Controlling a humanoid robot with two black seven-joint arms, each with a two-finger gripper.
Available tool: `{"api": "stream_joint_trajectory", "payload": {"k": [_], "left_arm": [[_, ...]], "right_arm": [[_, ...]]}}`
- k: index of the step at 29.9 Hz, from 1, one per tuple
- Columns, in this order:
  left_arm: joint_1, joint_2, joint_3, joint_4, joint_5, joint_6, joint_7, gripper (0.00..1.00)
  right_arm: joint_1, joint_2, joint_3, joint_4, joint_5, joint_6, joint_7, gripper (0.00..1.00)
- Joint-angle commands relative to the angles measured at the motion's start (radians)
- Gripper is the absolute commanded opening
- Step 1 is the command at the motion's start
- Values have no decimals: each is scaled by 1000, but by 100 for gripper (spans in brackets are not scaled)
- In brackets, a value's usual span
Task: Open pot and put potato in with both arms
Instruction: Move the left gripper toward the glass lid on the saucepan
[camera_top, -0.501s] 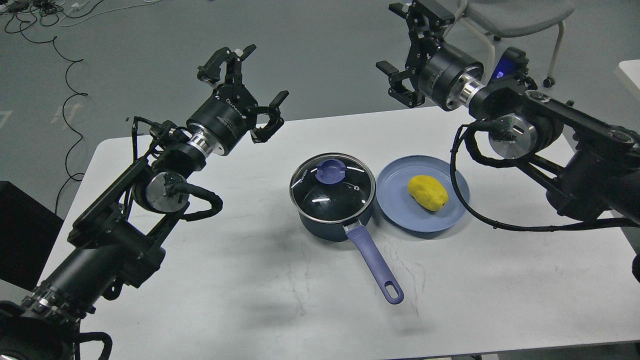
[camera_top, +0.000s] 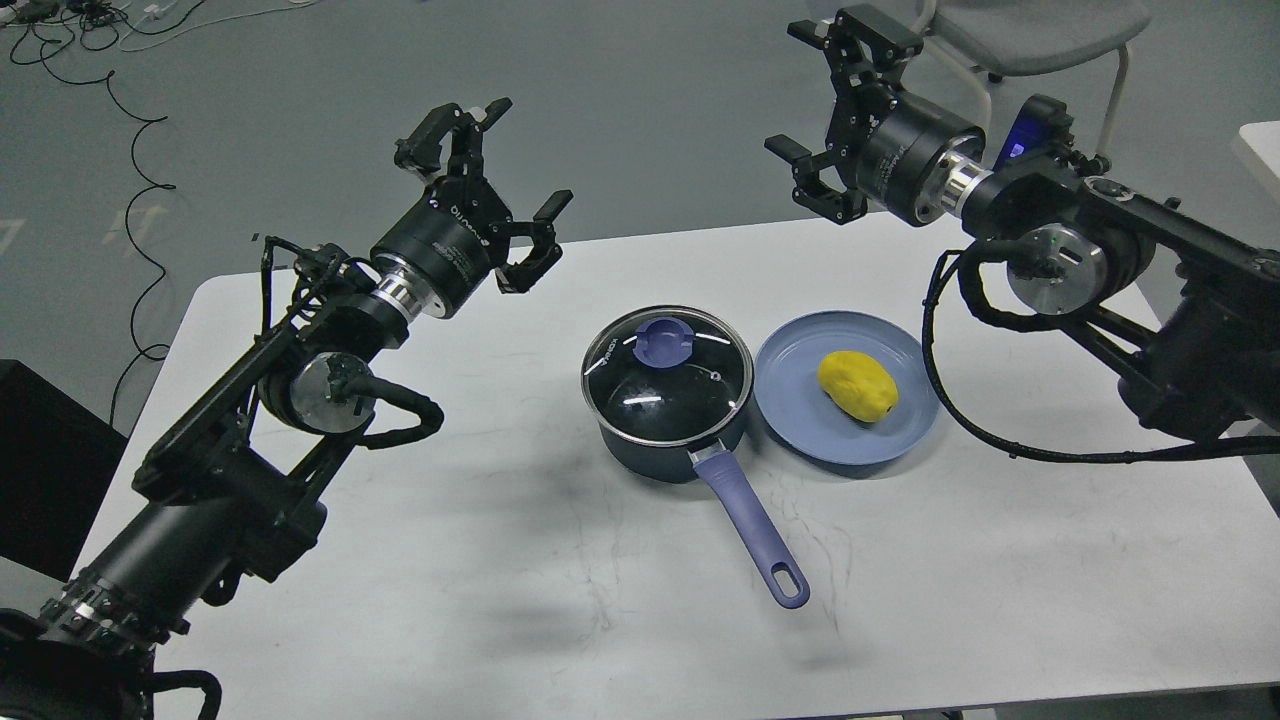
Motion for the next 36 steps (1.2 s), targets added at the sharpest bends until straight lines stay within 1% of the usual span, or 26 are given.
{"api": "stream_joint_trajectory", "payload": {"k": [1, 5, 12, 16, 21, 27, 32, 36], "left_arm": [[4, -5, -2, -1, 1, -1, -1, 98], [17, -15, -43, -2, 1, -1, 2, 98], [82, -44, -98, -5, 1, -1, 3, 98], [102, -58, -149, -7, -3, -1, 2, 98], [112, -52, -170, -7, -6, -1, 0, 98], [139, -51, -213, -17, -9, -1, -6, 98], [153, -52, -219, -25, -6, -2, -4, 98], [156, -55, -221, -25, 7, 7, -6, 98]], "right_arm": [[-2, -6, 6, 0, 1, 0, 0, 100], [-26, -8, 56, 0, 2, 3, 0, 100], [-48, -9, 67, -2, 4, 20, -3, 100], [-70, -8, 96, -8, 12, 52, -8, 100], [-98, -9, 116, -11, 45, 90, -9, 100], [-109, -9, 159, -34, 91, 104, -12, 100], [-113, -9, 159, -60, 104, 142, -14, 100], [-123, -8, 159, -60, 104, 142, -14, 100]]}}
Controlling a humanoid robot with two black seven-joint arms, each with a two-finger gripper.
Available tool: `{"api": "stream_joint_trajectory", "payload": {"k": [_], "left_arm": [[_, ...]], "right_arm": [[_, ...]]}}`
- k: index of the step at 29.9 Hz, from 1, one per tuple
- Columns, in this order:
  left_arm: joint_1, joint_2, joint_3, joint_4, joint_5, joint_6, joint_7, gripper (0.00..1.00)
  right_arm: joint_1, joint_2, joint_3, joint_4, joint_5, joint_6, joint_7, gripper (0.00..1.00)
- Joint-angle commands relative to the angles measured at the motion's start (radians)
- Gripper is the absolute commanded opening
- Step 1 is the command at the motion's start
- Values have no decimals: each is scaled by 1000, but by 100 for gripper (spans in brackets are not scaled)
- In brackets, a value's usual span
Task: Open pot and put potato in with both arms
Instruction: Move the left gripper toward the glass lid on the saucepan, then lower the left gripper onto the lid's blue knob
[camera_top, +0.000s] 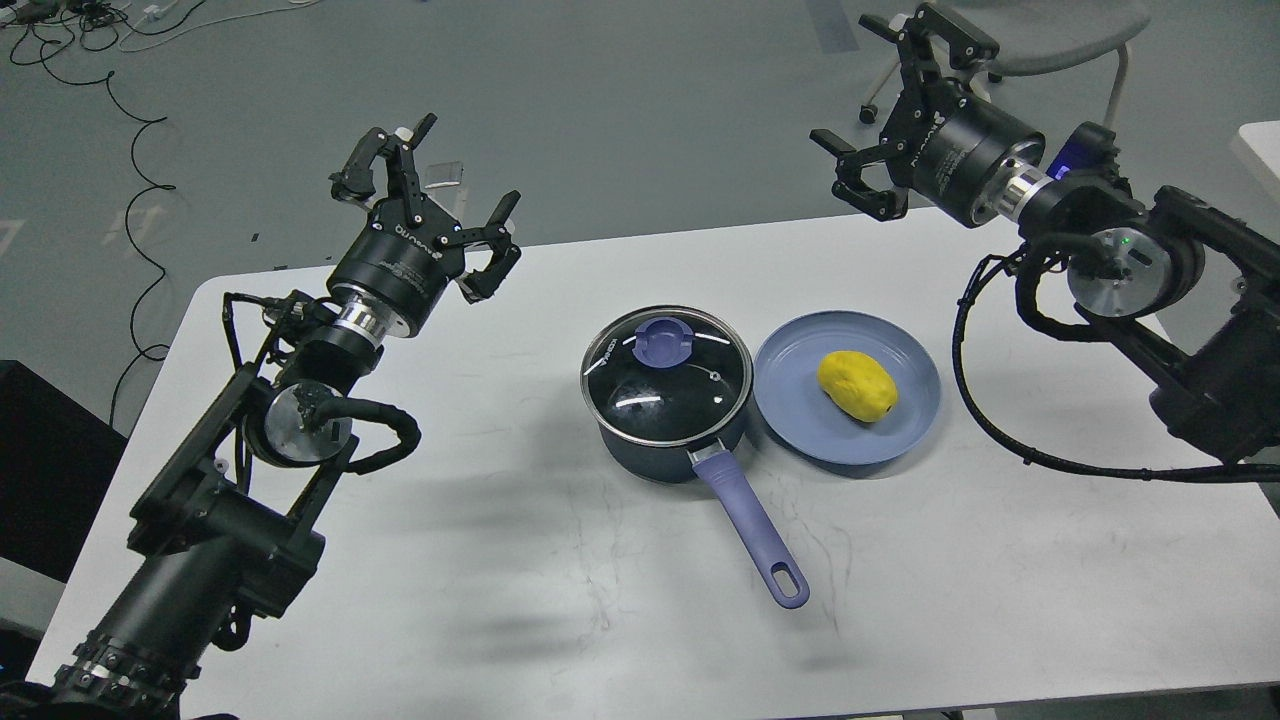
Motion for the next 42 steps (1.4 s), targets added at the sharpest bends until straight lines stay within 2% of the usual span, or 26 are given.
{"api": "stream_joint_trajectory", "payload": {"k": [1, 6, 11, 14, 16, 17, 18, 20, 22, 25, 28, 31, 34, 38, 42], "left_arm": [[2, -3, 0, 0, 15, 9, 0, 98], [-4, 8, 6, 0, 169, 49, -3, 98], [-12, 62, 17, -34, 566, 58, -136, 98], [-11, 86, 18, -71, 761, 69, -152, 98], [-18, 97, 18, -91, 995, 107, -164, 98], [-18, 97, 18, -91, 996, 108, -164, 98], [-27, 100, 28, -91, 1112, 136, -167, 98], [-52, 105, 78, -92, 1269, 180, -184, 98], [-64, 131, 202, -94, 1446, 229, -239, 98], [-98, 165, 334, -94, 1617, 285, -281, 98], [-144, 163, 466, -86, 1754, 351, -282, 98], [-173, 159, 523, -85, 1786, 351, -282, 98], [-253, 155, 620, -69, 1841, 351, -281, 98], [-326, 107, 699, 22, 1883, 353, -281, 98], [-337, 77, 753, 38, 1881, 353, -281, 97]], "right_arm": [[-6, 1, -1, -3, 0, 2, 0, 100], [-11, 0, 1, -3, 0, 2, 2, 100], [-23, -17, 51, -55, 0, 5, 0, 100], [-46, -17, 79, -70, 0, 23, 0, 100], [-71, -17, 88, -73, 0, 40, 0, 100], [-71, -17, 88, -73, 0, 40, 0, 100], [-81, -17, 96, -76, 0, 40, 0, 100], [-101, -17, 117, -81, 0, 40, 0, 100], [-132, -17, 142, -81, 0, 40, 0, 100], [-154, -25, 152, -81, 0, 40, 0, 100], [-161, -40, 154, -80, 0, 42, 2, 100], [-169, -48, 157, -80, 0, 42, 3, 100], [-178, -48, 175, -78, 2, 42, 3, 100], [-180, -55, 175, -76, 2, 46, 3, 100], [-181, -62, 179, -73, 2, 46, 3, 100]]}}
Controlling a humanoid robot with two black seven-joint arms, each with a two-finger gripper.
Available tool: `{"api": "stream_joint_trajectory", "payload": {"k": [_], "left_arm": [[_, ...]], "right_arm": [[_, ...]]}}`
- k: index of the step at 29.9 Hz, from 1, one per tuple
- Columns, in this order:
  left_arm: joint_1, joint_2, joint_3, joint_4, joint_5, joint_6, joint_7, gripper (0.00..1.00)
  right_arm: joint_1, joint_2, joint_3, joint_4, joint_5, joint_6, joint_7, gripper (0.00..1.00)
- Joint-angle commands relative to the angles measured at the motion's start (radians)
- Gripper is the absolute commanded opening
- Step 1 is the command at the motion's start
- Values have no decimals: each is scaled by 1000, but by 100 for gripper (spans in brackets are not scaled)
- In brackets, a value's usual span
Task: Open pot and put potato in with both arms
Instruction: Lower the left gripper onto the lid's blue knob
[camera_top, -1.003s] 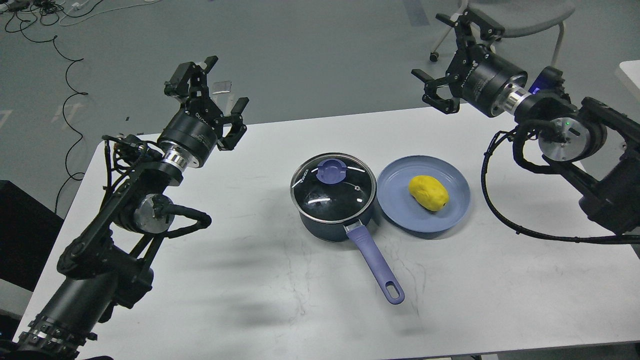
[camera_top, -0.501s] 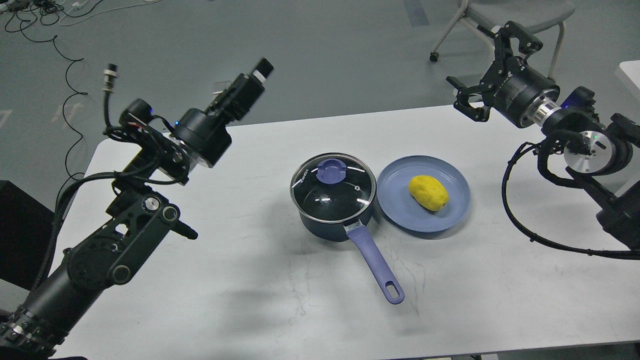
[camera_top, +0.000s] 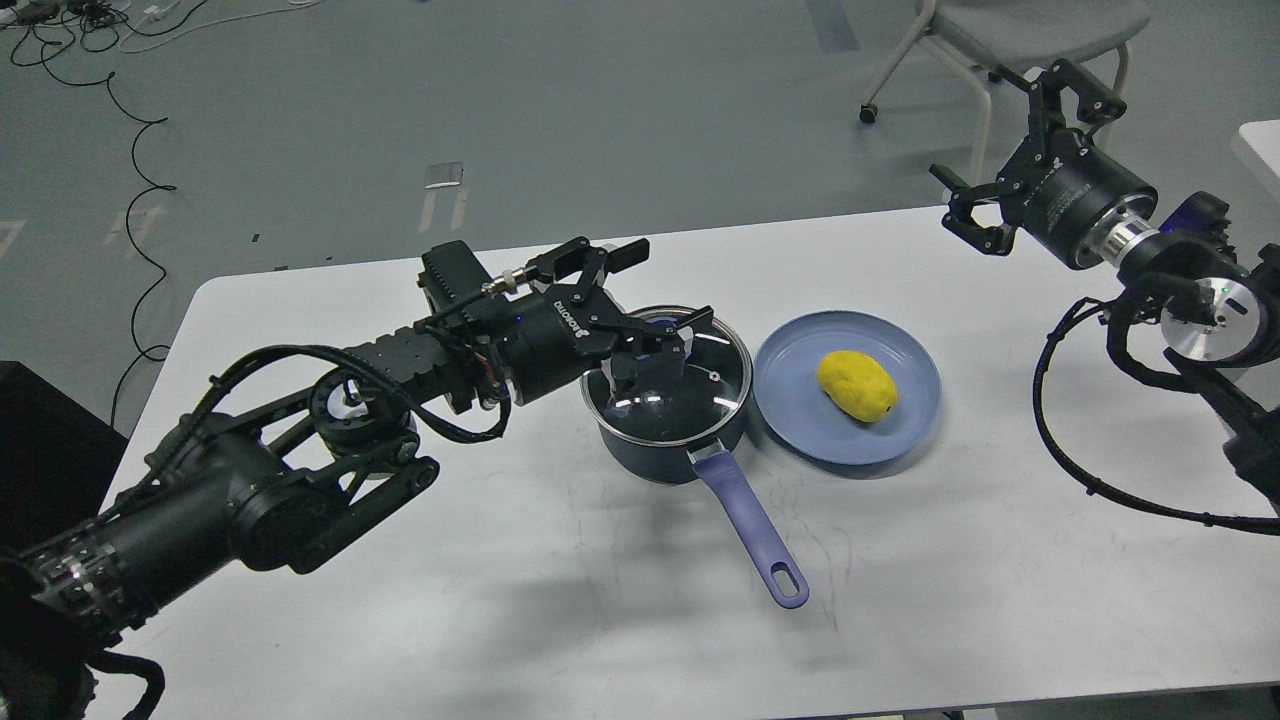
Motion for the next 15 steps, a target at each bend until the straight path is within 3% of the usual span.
{"api": "stream_joint_trajectory", "payload": {"k": [1, 11, 15], "left_arm": [[-8, -15, 39, 17, 3, 0, 1, 97], [3, -61, 45, 152, -6, 6, 1, 97], [5, -61, 53, 155, -4, 6, 0, 97]], "right_arm": [[-2, -4, 2, 2, 0, 0, 0, 100], [-6, -11, 5, 2, 0, 5, 0, 100], [-6, -11, 5, 2, 0, 5, 0, 100]]}}
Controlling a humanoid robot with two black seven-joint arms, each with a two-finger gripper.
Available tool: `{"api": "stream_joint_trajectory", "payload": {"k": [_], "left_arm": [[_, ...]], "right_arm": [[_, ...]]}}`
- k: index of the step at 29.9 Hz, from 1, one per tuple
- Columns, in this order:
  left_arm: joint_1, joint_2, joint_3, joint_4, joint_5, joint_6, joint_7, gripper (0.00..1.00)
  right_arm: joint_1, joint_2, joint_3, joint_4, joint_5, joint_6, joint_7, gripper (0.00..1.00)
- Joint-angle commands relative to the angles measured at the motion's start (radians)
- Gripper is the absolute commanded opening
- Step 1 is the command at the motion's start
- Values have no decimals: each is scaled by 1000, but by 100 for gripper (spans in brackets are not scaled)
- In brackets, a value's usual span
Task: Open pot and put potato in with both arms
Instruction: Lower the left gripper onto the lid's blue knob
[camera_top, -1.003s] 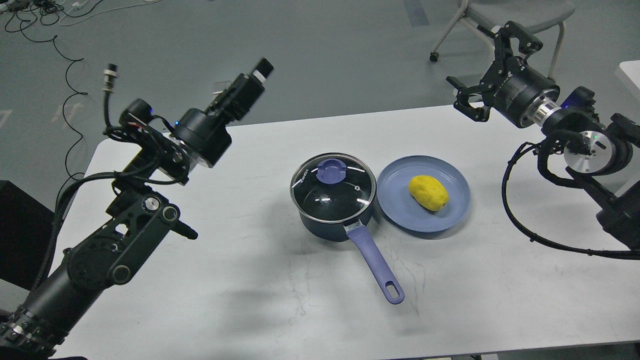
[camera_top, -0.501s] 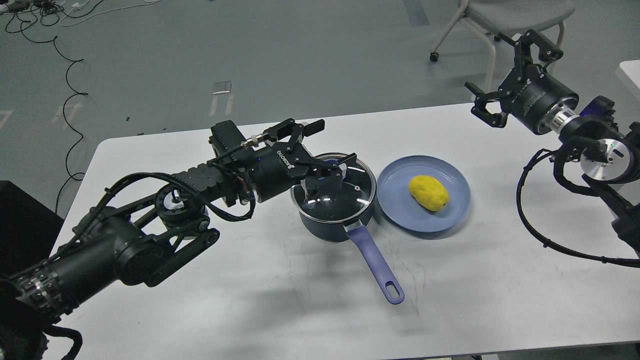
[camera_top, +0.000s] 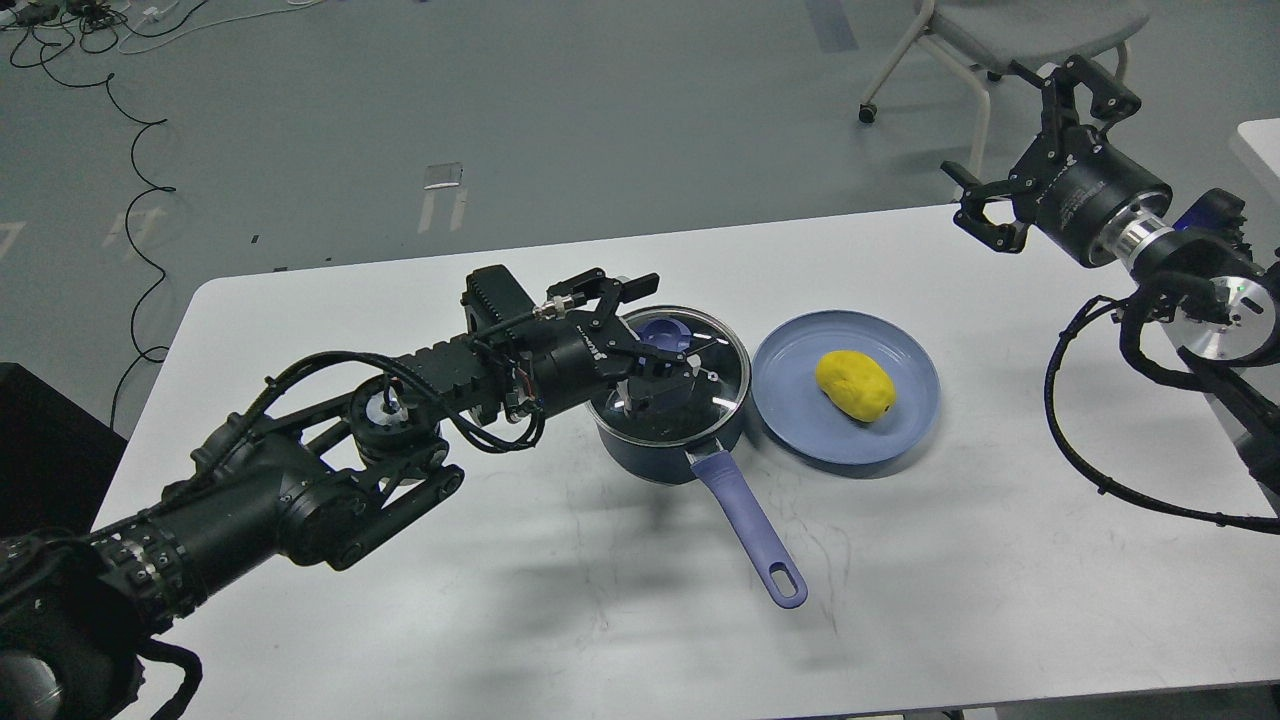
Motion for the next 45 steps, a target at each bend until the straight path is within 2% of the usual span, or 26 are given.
{"api": "stream_joint_trajectory", "payload": {"k": [1, 23, 45], "left_arm": [[1, -1, 15, 4, 2, 2, -2, 98], [1, -15, 86, 41, -1, 23, -11, 98], [-23, -15, 84, 61, -56, 43, -22, 98]], "right_arm": [[0, 0, 0, -2, 0, 0, 0, 100], [-8, -15, -6, 0, -2, 2, 1, 100], [-28, -20, -12, -2, -2, 32, 8, 100]]}}
